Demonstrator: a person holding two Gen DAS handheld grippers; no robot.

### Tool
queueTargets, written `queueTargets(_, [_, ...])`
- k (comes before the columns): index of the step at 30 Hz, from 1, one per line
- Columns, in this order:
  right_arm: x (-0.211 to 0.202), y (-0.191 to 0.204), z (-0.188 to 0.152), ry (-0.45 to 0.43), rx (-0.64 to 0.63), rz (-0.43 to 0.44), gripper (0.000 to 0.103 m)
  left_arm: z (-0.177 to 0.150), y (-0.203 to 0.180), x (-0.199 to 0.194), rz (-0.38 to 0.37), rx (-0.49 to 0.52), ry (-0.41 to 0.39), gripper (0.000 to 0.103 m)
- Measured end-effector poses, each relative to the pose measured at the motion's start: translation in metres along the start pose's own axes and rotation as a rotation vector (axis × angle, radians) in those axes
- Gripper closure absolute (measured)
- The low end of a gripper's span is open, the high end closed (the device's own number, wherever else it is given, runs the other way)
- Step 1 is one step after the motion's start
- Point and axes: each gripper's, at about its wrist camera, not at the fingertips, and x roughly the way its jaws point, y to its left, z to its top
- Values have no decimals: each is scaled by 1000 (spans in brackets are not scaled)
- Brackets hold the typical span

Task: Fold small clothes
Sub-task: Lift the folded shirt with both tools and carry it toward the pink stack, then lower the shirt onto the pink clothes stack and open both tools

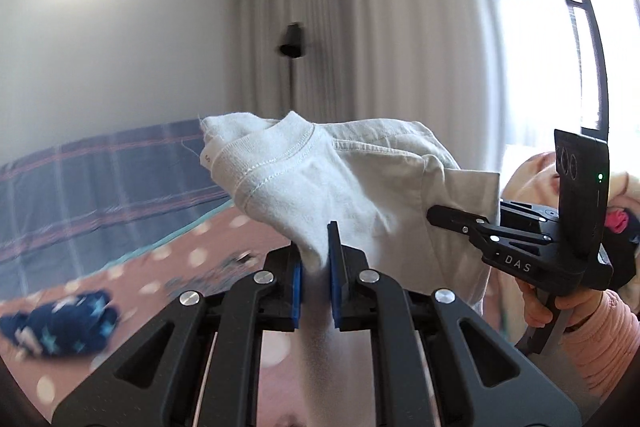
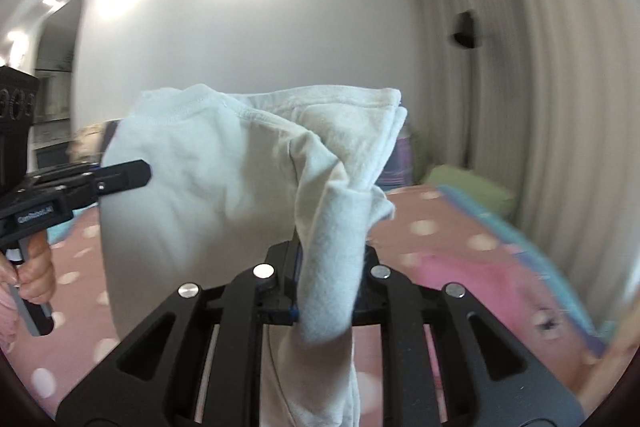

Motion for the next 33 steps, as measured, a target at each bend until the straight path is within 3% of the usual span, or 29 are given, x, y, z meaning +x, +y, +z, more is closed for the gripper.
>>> queueTargets(9, [-10,-102,17,-22,39,-298,88,35,-69,102,-184,66,7,92])
queueTargets(12, [0,-137,15,-9,81,-373,88,38,-88,128,-209,85,18,93])
queueTargets(18, [43,-183,7,29,125,-444,88,37,-98,179,-221,83,72,93])
queueTargets(25, [123,-225,-13,141,200,-476,88,12,-90,260,-174,72,187,92])
queueTargets(26, [136,-231,-17,163,209,-476,85,6,-85,273,-145,74,203,85])
queueTargets(27, [157,-239,-24,199,223,-484,73,-1,-80,289,-84,80,218,71])
queueTargets(28, [178,-250,-33,238,241,-510,61,-11,-74,304,8,84,229,64])
queueTargets(29, [197,-261,-42,283,250,-550,42,-23,-65,319,90,75,250,56])
queueTargets(31, [219,-270,-65,349,264,-607,43,-43,-51,337,111,46,314,56])
queueTargets(33, [221,-273,-85,363,303,-567,43,-67,-39,345,103,25,379,54])
